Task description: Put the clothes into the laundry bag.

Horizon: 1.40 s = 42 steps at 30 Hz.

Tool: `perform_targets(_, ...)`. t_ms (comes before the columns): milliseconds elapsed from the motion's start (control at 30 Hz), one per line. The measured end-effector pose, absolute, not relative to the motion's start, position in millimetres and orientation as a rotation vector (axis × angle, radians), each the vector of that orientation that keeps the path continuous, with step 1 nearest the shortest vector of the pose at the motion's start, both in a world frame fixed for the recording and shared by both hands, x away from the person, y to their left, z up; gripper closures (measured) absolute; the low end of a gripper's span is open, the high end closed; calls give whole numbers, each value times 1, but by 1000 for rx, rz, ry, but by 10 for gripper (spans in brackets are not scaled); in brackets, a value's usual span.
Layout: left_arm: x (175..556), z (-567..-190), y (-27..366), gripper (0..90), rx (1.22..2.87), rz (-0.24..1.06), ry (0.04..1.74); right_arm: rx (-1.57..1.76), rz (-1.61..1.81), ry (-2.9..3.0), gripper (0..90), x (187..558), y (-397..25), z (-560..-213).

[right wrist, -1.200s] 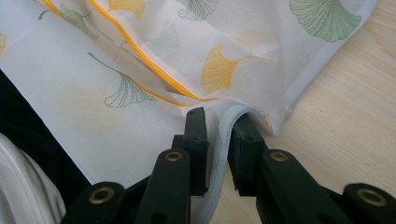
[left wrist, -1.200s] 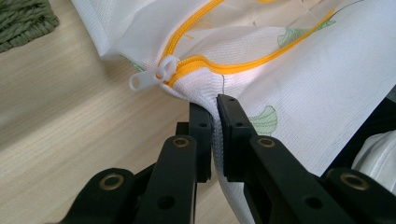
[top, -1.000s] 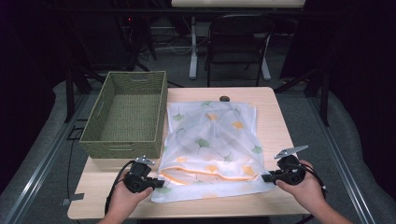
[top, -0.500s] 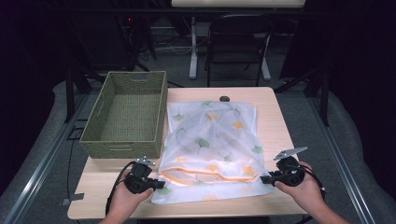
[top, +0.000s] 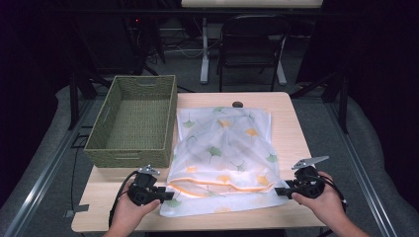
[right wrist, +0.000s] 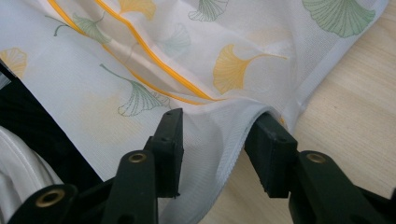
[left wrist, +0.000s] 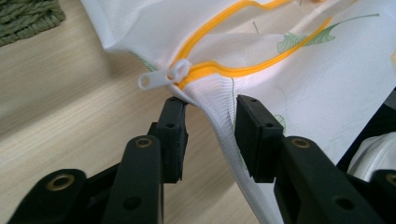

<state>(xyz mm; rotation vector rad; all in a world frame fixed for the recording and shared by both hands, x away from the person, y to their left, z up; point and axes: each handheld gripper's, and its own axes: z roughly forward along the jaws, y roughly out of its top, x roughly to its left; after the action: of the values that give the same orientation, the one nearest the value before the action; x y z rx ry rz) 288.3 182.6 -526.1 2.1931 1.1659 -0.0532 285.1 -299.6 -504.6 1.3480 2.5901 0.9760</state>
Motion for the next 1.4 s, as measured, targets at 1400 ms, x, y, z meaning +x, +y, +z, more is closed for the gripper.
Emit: perform_targets(1400, 295, -504, 221, 520, 2044, 85, 1256, 1290, 1035, 2467, 499, 276, -305, -484)
